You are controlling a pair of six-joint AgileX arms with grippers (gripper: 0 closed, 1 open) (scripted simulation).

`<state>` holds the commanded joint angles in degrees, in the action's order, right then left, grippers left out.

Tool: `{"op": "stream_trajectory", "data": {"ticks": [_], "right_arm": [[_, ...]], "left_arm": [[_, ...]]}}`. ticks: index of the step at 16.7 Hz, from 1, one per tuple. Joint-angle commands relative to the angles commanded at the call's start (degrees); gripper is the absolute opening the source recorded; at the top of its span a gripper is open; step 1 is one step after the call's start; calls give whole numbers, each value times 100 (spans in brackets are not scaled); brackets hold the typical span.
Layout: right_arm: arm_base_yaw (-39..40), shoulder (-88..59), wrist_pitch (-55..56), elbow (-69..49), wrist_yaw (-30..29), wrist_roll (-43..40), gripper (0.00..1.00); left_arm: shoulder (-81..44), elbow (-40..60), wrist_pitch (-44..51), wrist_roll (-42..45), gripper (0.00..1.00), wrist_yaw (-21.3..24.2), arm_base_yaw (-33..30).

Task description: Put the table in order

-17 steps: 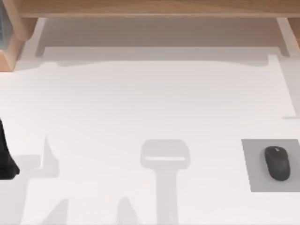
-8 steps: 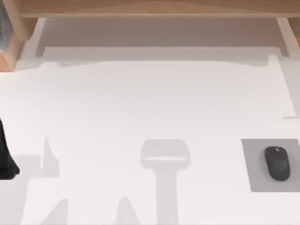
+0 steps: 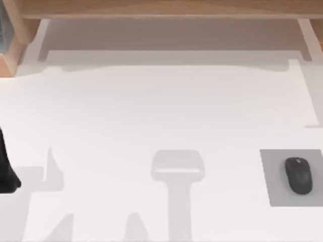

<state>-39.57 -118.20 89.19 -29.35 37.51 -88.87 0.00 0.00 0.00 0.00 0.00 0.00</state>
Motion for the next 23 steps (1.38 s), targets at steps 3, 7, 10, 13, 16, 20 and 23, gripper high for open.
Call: {"op": "stream_trajectory", "data": {"ticks": [3,7,10,13,16,20,23], "right_arm": [[168,-123,-203,-219,-191,2,0],[508,-346,-638,-1063,-518,6,0],[672,-473,-803,-1262,-678,-8,0],[635,-461,-808,-1236,-671,3,0],[755,-598,-985,-1456,-784,-9,0],[955,-870,-1373,-2310,-993,0,0],[1120,-1060,-1638,-2656,-1165,-2,0]], "left_arm": [[0,0,0,0,100,0,0],[0,0,0,0,100,0,0],[0,0,0,0,100,0,0],[0,0,0,0,100,0,0],[0,0,0,0,100,0,0],[0,0,0,0,100,0,0],[0,0,0,0,100,0,0]]}}
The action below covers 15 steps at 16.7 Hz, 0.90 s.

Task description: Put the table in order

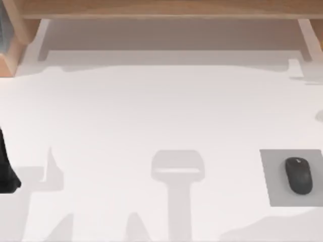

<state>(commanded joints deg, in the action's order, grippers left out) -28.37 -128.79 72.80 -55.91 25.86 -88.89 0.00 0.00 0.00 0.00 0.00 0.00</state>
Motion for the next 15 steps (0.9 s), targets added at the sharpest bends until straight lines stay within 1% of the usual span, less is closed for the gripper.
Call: {"op": "stream_trajectory", "data": {"ticks": [5,12,15], "right_arm": [[-12,-28,-49,-67,-15,4,0],[292,-596,-739,-1323,-283,-2,0],[339,-717,-904,-1602,-373,4,0]], "left_arm": [[0,0,0,0,100,0,0],[0,0,0,0,100,0,0],[0,0,0,0,100,0,0]]}}
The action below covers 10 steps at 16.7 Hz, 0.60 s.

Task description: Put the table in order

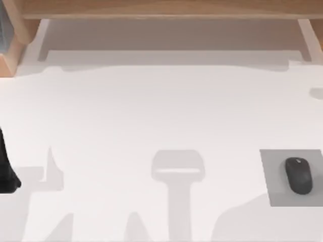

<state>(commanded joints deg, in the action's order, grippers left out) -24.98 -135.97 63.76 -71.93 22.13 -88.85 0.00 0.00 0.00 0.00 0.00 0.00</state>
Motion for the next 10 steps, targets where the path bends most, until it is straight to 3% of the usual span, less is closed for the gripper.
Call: {"op": "stream_trajectory", "data": {"ticks": [3,10], "right_arm": [[0,0,0,0,0,0,0],[0,0,0,0,0,0,53]], "left_arm": [[0,0,0,0,100,0,0],[0,0,0,0,100,0,0]]}}
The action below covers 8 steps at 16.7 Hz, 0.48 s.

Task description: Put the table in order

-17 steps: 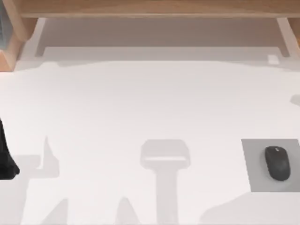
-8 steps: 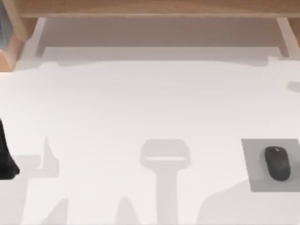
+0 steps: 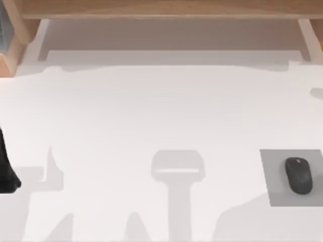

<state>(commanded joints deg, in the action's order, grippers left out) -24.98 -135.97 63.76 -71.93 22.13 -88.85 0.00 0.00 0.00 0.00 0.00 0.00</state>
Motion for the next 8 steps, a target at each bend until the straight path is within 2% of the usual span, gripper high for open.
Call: {"op": "stream_trajectory", "data": {"ticks": [6,8], "right_arm": [[0,0,0,0,0,0,98],[0,0,0,0,0,0,100]], "left_arm": [[0,0,0,0,100,0,0],[0,0,0,0,100,0,0]]}}
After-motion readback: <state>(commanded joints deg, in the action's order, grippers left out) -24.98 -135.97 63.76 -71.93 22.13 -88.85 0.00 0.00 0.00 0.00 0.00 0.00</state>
